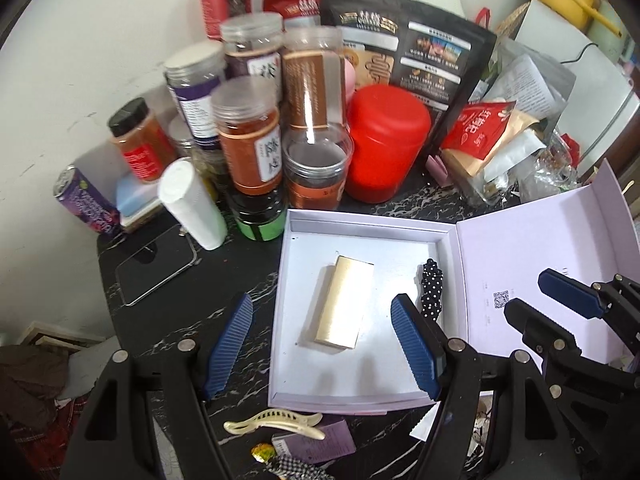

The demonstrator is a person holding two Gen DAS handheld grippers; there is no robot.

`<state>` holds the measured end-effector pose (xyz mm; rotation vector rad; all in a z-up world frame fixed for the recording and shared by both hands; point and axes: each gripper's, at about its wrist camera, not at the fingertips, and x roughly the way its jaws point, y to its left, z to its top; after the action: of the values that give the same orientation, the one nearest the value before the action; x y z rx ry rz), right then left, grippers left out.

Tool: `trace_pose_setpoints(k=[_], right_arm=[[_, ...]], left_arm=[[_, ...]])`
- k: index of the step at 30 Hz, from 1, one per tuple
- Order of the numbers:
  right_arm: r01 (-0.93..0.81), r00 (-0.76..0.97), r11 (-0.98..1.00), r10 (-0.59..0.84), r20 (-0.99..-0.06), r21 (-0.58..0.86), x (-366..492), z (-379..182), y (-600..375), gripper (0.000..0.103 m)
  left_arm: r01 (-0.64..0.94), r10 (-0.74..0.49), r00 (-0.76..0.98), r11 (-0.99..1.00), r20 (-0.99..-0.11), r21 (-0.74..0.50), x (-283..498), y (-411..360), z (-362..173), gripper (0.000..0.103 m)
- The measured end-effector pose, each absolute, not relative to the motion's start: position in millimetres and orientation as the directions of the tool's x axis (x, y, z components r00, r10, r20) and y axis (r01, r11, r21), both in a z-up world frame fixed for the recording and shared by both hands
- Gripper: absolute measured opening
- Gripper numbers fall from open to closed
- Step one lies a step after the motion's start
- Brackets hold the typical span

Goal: Organize rigid objects
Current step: 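Withdraw both tools from the open box back over the table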

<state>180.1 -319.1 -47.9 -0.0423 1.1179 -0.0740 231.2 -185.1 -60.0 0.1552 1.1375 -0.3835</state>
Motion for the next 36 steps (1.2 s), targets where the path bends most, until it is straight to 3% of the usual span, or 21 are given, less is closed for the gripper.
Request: trace_pose_setpoints(k=[18,33,36], right_arm=[[-0.049,0.500,0.996,-0.045,-0.865,-0.080,139,-8,-256,0.036],[-0.141,0.513,0.989,0.034,-0.858,-0.045,101,-3,-210,0.037],[-0.148,0.518,0.989,0.051,-0.854,-0.031,93,-4,-205,0.041]], left_arm=[[0.289,-0.189,0.442,0.955,-0.877,-0.060,181,-116,-16,0.072],[0.224,-0.156,0.456,0.973,-0.876,-0.057,133,-67,-8,0.072],[0.226,-0.170,0.434,0.971,-0.885,-0.076,125,-59,-12,0.072]])
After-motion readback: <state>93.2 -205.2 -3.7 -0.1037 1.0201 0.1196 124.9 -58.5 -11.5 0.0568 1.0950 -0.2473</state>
